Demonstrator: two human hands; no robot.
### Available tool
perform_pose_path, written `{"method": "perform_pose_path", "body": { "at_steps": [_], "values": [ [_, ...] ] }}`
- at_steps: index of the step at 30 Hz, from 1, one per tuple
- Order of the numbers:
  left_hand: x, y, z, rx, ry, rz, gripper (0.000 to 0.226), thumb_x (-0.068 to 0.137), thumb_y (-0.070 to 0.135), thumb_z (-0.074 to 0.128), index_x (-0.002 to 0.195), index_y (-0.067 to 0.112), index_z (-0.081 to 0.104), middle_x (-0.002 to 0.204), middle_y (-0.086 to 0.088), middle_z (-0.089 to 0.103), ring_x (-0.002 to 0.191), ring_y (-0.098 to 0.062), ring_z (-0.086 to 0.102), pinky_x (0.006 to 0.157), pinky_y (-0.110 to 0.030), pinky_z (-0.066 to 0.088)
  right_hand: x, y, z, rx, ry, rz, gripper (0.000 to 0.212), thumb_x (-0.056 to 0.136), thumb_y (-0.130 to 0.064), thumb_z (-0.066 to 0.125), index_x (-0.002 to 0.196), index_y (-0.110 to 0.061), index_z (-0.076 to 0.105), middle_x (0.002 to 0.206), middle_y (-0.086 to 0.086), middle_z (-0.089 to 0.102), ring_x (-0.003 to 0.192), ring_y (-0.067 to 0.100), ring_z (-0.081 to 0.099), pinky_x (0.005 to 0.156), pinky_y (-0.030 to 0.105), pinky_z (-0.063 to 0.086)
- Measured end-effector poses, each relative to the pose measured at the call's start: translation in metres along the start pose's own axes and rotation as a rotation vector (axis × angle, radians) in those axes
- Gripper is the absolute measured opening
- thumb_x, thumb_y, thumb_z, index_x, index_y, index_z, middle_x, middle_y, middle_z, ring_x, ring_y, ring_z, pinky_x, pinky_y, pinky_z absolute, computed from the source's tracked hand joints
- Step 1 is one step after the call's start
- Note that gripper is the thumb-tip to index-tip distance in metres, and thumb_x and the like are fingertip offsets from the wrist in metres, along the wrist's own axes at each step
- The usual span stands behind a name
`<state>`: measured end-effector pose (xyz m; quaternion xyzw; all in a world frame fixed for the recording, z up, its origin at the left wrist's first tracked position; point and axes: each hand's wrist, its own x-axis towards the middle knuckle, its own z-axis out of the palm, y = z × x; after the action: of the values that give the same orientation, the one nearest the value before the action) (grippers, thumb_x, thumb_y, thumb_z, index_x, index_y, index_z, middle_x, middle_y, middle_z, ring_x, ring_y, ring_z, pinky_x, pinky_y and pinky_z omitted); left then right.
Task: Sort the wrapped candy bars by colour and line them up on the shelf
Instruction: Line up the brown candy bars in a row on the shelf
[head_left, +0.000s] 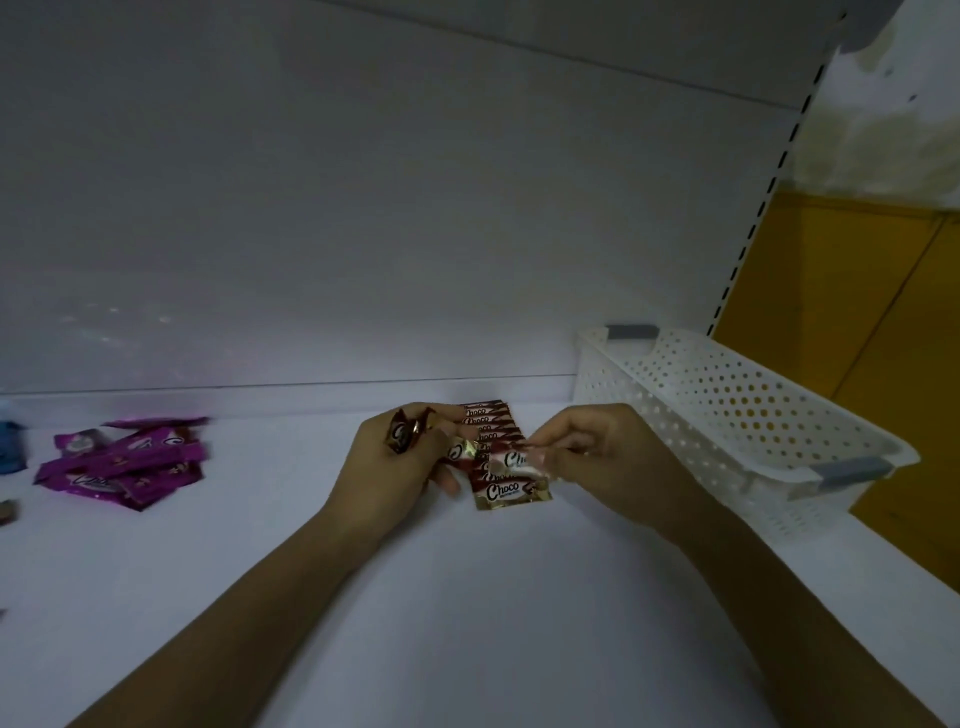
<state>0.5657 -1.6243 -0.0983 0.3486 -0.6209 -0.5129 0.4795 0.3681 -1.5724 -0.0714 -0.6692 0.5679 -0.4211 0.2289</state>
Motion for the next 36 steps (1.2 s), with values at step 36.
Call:
{"method": "perform_pose_path", "body": {
  "at_steps": [36],
  "values": [
    [0.001, 0.002, -0.002, -0.074, -0.065, -0.069, 0.021, 0.095, 0.021, 0.054, 0.094, 0.004, 0.066, 0.058, 0.004, 0.065, 0.045, -0.007, 0.056, 0.045, -0.013, 0.039, 0.004, 0.001, 0.022, 0.207, 0.169, -0.005, 0.01, 0.086, -0.009, 0.066, 0.077, -0.014, 0.066, 0.075, 0.003, 0.072, 0.073, 0.017, 0.07, 0.067, 0.03, 0.057]
  ]
}}
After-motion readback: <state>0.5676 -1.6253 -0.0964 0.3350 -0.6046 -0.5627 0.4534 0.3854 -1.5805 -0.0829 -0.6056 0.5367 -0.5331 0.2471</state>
